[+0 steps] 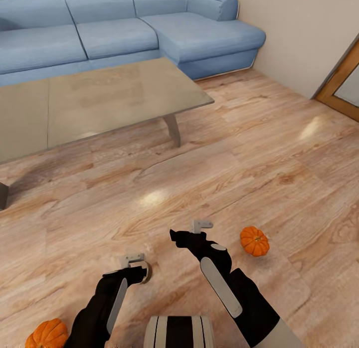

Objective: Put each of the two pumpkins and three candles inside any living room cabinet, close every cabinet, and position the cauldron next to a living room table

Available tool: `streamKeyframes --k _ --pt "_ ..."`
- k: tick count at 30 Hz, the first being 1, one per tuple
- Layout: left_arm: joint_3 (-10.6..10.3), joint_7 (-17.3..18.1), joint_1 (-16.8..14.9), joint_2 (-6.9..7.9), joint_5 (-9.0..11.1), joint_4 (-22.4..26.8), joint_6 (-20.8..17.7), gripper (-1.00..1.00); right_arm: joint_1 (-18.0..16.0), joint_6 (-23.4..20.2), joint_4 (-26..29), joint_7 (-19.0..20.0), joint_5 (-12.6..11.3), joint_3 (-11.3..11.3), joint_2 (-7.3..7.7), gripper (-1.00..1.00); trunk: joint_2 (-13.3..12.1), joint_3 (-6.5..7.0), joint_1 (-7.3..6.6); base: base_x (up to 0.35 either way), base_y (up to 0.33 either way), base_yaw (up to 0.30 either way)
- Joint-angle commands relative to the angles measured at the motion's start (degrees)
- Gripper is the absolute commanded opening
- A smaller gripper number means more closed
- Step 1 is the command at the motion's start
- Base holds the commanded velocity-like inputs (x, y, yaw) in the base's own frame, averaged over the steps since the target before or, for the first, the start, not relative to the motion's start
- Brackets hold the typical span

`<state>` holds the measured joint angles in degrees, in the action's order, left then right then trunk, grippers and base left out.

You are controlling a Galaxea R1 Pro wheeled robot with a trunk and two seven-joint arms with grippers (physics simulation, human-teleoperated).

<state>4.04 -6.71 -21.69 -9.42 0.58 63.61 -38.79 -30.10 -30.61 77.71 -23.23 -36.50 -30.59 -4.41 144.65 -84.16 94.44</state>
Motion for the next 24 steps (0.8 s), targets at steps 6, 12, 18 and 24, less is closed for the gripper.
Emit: streamKeyframes --k 6,12,18,24 --pt "-0.83 -0.14 -0.02 0.05 0.12 -0.30 1.22 1.00 -0.04 -0.06 -0.01 -0.59 -0.62 -0.08 0.01 1.00 0.10 -1.37 0.14 0.000 0.000 0.000" --pt "-0.95 -0.14 -0.02 0.02 0.05 -0.60 1.84 1.00 -0.04 -0.06 -0.01 -0.59 -0.57 -0.10 0.01 1.00 0.15 -2.26 0.24 0.000 0.000 0.000" --pt "-0.96 -0.14 -0.02 0.02 0.03 -0.62 1.87 1.00 -0.04 -0.06 -0.01 -0.59 -0.51 -0.17 0.01 1.00 0.22 -3.37 0.37 0.000 0.000 0.000" --pt "-0.96 -0.14 -0.02 0.01 0.03 -0.62 1.94 1.00 -0.04 -0.06 -0.01 -0.59 -0.50 -0.17 0.01 1.00 0.25 -3.81 0.43 0.000 0.000 0.000"
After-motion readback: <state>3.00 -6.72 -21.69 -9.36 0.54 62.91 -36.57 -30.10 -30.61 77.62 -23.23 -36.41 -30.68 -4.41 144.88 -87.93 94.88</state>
